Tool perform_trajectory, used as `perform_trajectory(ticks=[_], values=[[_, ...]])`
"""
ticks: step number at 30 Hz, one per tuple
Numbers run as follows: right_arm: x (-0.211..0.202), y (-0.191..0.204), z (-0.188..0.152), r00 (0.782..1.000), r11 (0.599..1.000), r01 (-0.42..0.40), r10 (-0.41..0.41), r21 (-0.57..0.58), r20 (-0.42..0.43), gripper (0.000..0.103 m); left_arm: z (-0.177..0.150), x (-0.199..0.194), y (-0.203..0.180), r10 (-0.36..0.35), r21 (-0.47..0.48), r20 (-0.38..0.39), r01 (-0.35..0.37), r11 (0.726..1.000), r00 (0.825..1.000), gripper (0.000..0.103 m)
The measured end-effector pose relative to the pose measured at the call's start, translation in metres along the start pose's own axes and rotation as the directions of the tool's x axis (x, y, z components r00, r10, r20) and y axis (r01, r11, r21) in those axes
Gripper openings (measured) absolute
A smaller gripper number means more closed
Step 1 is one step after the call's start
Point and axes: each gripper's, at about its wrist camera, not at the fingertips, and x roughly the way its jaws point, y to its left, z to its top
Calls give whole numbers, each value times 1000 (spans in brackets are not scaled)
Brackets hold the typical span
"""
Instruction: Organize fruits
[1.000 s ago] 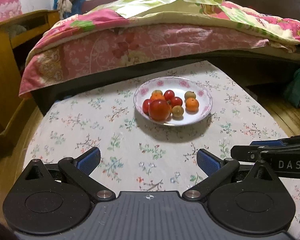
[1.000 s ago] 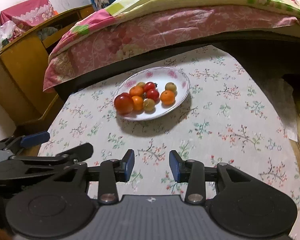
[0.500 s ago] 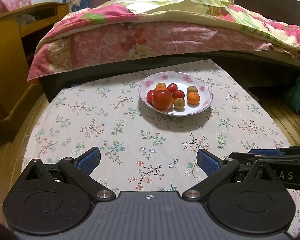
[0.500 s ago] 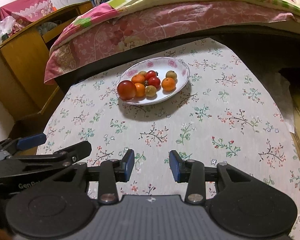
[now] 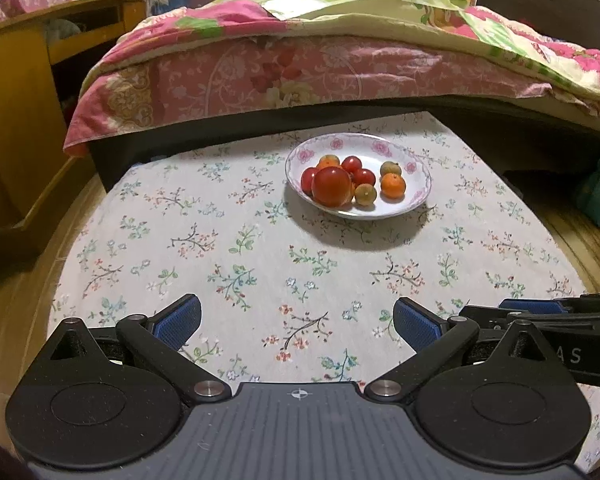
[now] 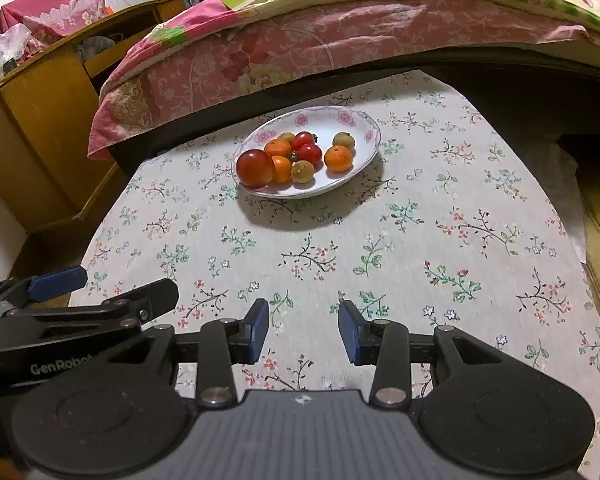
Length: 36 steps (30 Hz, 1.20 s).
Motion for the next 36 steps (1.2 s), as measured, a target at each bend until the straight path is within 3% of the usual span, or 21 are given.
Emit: perform_trajectory(ticks=[36], values=[[-3, 6, -22, 998, 999, 23, -25, -27, -58, 37, -23, -6, 1, 19, -4, -50, -19, 1000, 999, 103]])
